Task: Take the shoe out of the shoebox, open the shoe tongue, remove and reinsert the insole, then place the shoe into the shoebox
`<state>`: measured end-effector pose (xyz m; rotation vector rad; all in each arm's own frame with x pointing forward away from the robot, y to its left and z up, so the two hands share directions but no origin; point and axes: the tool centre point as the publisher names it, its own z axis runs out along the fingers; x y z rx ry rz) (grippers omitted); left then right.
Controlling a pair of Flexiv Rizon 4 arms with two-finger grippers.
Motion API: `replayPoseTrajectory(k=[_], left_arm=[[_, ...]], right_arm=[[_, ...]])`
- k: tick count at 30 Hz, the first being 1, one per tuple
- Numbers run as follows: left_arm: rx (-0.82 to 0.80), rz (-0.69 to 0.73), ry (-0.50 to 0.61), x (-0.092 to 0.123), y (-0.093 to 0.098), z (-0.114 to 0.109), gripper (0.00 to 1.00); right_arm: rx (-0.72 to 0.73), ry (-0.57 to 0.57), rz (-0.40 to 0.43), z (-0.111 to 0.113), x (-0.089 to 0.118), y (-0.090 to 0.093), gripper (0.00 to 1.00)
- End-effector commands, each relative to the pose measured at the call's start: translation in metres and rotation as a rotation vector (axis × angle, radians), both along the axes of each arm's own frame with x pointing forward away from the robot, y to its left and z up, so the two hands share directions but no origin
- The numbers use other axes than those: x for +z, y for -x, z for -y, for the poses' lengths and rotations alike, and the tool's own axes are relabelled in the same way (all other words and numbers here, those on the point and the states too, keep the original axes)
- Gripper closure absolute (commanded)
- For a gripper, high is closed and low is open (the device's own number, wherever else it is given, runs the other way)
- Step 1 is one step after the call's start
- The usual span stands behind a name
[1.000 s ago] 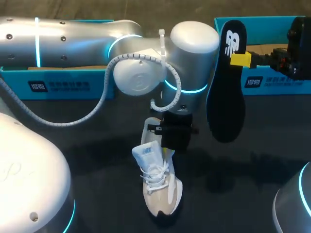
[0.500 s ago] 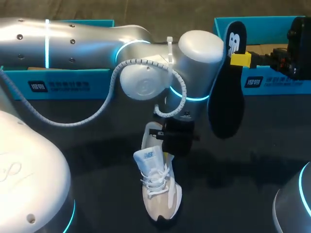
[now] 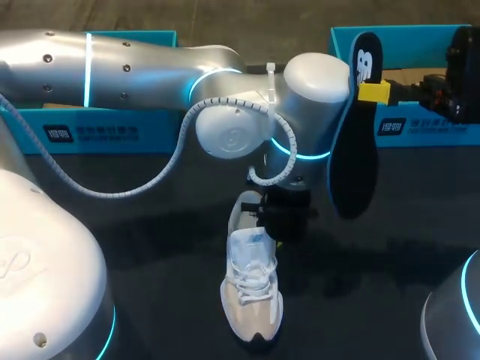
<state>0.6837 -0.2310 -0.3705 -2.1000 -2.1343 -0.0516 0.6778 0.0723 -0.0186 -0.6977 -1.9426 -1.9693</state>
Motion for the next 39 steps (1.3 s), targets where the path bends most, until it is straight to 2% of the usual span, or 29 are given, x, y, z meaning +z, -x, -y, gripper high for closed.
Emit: replayPoseTrajectory(k=[1, 6, 14, 18, 33, 39], left_arm=[[0.024, 0.002, 0.073, 0.021, -0.005, -0.008, 0.00], [0.053, -0.007, 0.234, 0.050, -0.014, -0.013, 0.00], [0.089, -0.043, 0.554, 0.096, -0.028, -0.027, 0.00], [0.105, -0.074, 0.666, 0.114, -0.034, -0.032, 0.00], [0.105, -0.074, 0.666, 0.114, -0.034, -0.032, 0.00], [0.132, 0.007, 0.859, 0.112, -0.043, -0.042, 0.00]], right_arm=[[-0.003, 0.001, -0.001, -0.004, -0.001, -0.001, 1.00], [-0.003, 0.001, -0.001, -0.004, -0.001, -0.001, 1.00], [-0.003, 0.001, -0.001, -0.004, -0.001, -0.001, 1.00], [-0.003, 0.001, -0.001, -0.004, -0.001, -0.001, 1.00], [-0.003, 0.001, -0.001, -0.004, -0.001, -0.001, 1.00], [-0.003, 0.001, -0.001, -0.004, -0.001, -0.001, 1.00]])
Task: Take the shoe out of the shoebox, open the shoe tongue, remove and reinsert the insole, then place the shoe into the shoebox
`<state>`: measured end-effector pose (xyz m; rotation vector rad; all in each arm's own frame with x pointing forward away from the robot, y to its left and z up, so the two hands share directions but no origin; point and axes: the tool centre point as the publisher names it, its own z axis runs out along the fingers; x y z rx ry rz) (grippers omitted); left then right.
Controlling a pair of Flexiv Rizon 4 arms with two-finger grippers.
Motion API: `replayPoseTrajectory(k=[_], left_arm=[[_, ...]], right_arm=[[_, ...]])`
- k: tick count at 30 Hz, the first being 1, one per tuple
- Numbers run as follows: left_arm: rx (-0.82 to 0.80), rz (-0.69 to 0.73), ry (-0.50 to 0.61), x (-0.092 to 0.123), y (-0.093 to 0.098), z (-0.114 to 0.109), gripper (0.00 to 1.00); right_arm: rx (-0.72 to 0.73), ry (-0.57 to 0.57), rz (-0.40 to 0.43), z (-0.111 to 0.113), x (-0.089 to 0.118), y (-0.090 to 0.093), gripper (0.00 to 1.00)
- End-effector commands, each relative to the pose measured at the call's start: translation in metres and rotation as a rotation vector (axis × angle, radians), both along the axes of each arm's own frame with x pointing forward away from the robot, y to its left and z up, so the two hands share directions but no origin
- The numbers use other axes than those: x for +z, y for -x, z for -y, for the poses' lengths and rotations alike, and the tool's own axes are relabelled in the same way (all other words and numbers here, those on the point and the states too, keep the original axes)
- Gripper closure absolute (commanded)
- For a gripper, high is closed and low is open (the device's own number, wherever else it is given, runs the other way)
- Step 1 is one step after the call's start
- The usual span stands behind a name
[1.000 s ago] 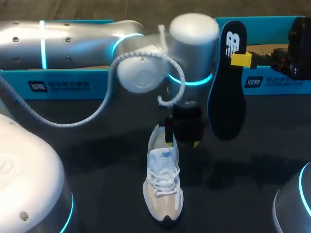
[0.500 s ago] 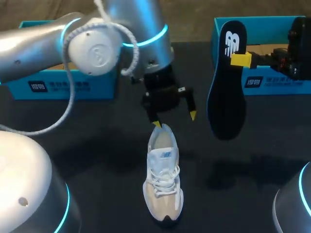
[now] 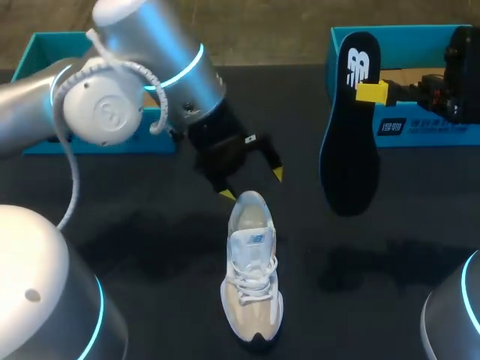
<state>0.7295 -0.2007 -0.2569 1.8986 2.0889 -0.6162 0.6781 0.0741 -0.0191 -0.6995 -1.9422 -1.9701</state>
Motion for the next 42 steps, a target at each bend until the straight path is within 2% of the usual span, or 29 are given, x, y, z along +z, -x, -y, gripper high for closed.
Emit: replayPoseTrajectory(k=[1, 4, 6, 16, 31, 42], left_arm=[[0.036, 0.057, 0.274, 0.000, 0.002, -0.013, 0.00], [0.021, 0.082, 0.356, 0.006, 0.000, -0.017, 0.00], [-0.010, 0.102, 0.457, 0.012, -0.001, -0.022, 0.00], [-0.072, 0.148, 0.667, 0.038, -0.014, -0.025, 0.00], [-0.107, 0.155, 0.821, 0.062, -0.037, -0.011, 0.00], [-0.097, 0.157, 0.934, 0.082, -0.046, -0.003, 0.00]], right_arm=[[-0.002, 0.001, -0.001, -0.002, -0.001, 0.000, 1.00], [-0.002, 0.001, -0.001, -0.002, -0.001, 0.000, 1.00], [-0.002, 0.001, -0.001, -0.002, -0.001, 0.000, 1.00], [-0.002, 0.001, -0.001, -0.002, -0.001, 0.000, 1.00], [-0.002, 0.001, -0.001, -0.002, -0.001, 0.000, 1.00], [-0.002, 0.001, -0.001, -0.002, -0.001, 0.000, 1.00]])
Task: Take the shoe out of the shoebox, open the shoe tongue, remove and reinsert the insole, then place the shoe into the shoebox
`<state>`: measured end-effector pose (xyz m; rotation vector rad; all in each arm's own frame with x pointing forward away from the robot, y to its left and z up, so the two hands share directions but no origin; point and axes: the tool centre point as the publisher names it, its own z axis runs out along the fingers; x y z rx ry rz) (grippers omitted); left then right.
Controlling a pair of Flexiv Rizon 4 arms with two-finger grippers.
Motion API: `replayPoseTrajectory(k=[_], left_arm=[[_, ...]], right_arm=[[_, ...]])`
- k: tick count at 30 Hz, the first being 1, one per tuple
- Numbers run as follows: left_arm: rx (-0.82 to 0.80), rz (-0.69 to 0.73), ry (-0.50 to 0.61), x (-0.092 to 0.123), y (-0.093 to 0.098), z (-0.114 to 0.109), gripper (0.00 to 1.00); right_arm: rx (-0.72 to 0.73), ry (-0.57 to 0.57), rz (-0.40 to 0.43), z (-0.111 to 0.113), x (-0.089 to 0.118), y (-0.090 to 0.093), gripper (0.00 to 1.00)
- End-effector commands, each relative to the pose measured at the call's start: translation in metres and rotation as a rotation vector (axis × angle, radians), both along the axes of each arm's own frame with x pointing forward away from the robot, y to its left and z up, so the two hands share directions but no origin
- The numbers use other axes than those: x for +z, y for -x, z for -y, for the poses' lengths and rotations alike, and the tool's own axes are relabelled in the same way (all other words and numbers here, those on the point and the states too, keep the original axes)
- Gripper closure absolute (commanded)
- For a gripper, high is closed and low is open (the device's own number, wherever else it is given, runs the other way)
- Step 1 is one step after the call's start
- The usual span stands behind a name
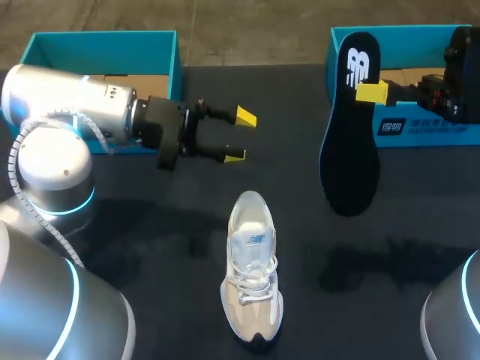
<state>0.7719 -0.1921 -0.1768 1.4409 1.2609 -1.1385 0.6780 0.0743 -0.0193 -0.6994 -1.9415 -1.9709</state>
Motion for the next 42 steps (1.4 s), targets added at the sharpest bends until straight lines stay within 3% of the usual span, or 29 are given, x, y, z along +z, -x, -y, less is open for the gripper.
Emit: replayPoseTrajectory(k=[1, 16, 22, 28, 35, 42], left_arm=[[-0.001, -0.012, 0.038, 0.004, -0.004, 0.006, 0.00], [-0.003, -0.016, 0.039, 0.007, -0.006, 0.007, 0.00], [-0.003, -0.016, 0.039, 0.007, -0.006, 0.007, 0.00], [-0.003, -0.016, 0.039, 0.007, -0.006, 0.007, 0.00], [-0.003, -0.016, 0.039, 0.007, -0.006, 0.007, 0.00], [-0.003, -0.016, 0.039, 0.007, -0.006, 0.007, 0.00]], right_arm=[[-0.001, 0.002, -0.001, -0.002, 0.000, 0.000, 1.00], [-0.001, 0.002, -0.001, -0.002, 0.000, 0.000, 1.00], [-0.026, 0.014, -0.168, -0.005, -0.005, -0.049, 1.00], [-0.023, 0.030, -0.291, -0.012, -0.014, -0.079, 1.00], [-0.050, 0.049, -0.438, -0.021, -0.030, -0.095, 1.00], [-0.050, 0.049, -0.438, -0.021, -0.030, -0.095, 1.00]])
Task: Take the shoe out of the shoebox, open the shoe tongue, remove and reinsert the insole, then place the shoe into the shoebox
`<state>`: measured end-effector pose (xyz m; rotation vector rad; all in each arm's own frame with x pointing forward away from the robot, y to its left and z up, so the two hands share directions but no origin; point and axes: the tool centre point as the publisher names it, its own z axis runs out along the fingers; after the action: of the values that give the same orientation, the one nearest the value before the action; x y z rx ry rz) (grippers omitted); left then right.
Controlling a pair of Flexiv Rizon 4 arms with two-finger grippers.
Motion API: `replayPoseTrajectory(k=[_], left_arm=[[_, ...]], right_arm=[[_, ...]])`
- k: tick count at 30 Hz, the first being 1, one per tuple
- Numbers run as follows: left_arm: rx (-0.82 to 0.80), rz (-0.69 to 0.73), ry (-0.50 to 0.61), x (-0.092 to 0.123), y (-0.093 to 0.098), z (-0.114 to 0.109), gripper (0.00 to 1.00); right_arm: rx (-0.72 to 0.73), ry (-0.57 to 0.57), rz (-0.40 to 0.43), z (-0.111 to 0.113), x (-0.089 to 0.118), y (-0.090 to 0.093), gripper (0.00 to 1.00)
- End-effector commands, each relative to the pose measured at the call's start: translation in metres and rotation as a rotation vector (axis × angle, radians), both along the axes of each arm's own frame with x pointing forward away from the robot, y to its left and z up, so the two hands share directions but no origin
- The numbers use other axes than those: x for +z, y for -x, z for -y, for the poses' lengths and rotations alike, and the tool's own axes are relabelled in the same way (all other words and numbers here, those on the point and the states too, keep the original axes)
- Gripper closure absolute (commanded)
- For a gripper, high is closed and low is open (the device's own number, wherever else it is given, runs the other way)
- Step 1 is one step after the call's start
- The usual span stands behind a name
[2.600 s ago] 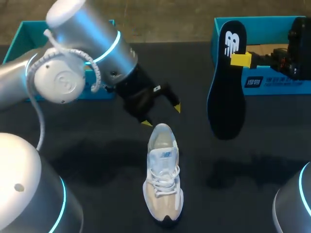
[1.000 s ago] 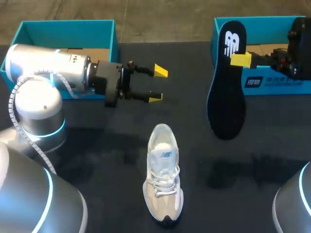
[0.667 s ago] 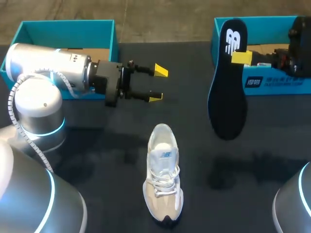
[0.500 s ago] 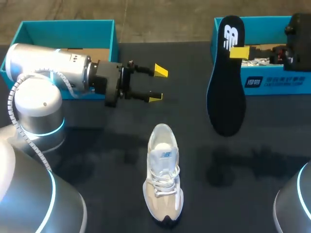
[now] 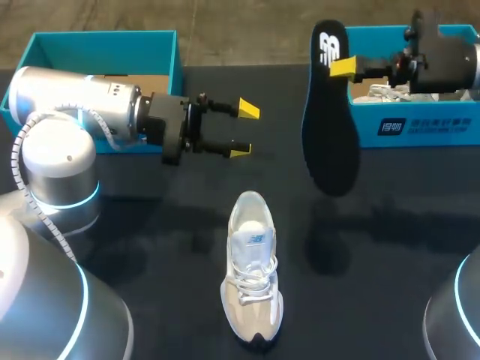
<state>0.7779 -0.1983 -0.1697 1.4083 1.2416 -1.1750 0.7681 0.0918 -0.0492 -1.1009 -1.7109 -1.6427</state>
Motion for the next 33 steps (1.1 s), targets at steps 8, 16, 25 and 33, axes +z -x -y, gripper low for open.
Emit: replayPoseTrajectory(k=[8, 16, 25, 33], left_arm=[[0.002, 0.001, 0.000, -0.001, 0.001, 0.001, 0.00], [0.002, 0.001, 0.000, -0.001, 0.001, 0.001, 0.00], [0.002, 0.001, 0.000, -0.001, 0.001, 0.001, 0.00], [0.002, 0.001, 0.000, -0.001, 0.001, 0.001, 0.00]], right_arm=[[-0.019, 0.015, -0.053, -0.002, -0.006, -0.009, 1.00], [-0.160, 0.057, -0.334, 0.013, -0.034, -0.011, 1.00], [-0.168, 0.037, -0.469, 0.014, -0.038, -0.014, 1.00], [-0.141, 0.049, -0.503, 0.007, -0.042, -0.021, 1.00]])
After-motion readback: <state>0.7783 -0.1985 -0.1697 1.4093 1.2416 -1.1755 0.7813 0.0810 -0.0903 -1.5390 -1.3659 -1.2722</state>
